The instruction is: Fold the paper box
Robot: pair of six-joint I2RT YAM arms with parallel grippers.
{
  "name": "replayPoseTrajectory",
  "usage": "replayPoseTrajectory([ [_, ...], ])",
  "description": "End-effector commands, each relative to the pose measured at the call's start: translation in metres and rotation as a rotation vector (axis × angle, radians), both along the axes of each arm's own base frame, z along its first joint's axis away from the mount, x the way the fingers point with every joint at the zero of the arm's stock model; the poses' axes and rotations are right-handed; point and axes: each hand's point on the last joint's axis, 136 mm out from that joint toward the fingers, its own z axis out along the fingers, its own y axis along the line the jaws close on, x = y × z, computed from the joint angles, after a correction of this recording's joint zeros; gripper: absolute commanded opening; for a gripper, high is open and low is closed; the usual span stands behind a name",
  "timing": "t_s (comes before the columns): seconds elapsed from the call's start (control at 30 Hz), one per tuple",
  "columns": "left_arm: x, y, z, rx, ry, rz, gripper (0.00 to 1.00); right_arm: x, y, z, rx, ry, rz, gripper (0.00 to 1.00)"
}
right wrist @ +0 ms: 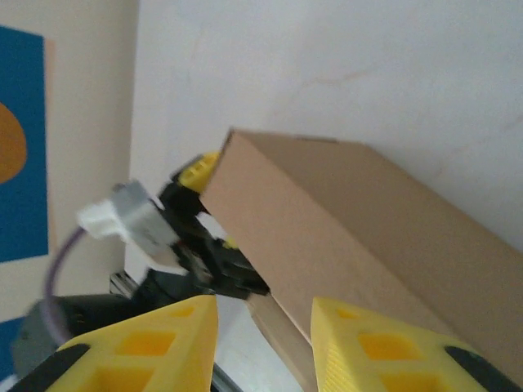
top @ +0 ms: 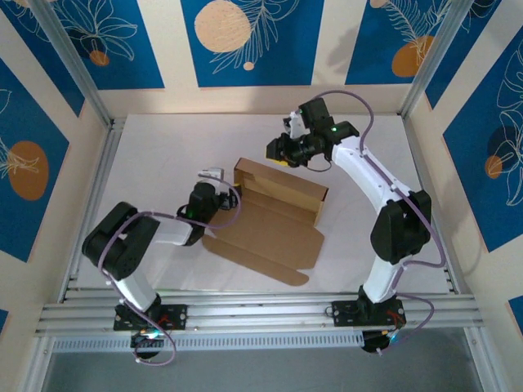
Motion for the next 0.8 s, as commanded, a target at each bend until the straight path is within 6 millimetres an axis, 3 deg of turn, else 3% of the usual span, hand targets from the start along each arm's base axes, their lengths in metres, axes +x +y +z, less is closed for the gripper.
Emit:
replayPoseTrajectory([
  [0.0, -0.005, 0.012, 0.021, -0.102, -0.014, 0.064, 0.85, -0.019, 0.002, -0.014, -0.074, 0.007, 0.053, 0.36],
  [0.23, -0.017, 0.049, 0.052, -0.074, 0.054, 0.241, 0.78, -0.024, 0.01, -0.06, -0.173, 0.074, 0.069, 0.33],
  [0.5, -0.028, 0.049, 0.078, -0.102, 0.081, 0.214, 0.8, -0.027, 0.005, -0.089, -0.27, 0.108, 0.086, 0.33],
  [0.6, -0.032, 0.049, 0.09, -0.122, 0.09, 0.212, 0.81, -0.02, 0.004, -0.089, -0.273, 0.11, 0.067, 0.33],
  [0.77, -0.044, 0.056, 0.112, -0.147, 0.111, 0.226, 0.82, 0.01, -0.002, -0.066, -0.098, 0.145, -0.021, 0.35],
])
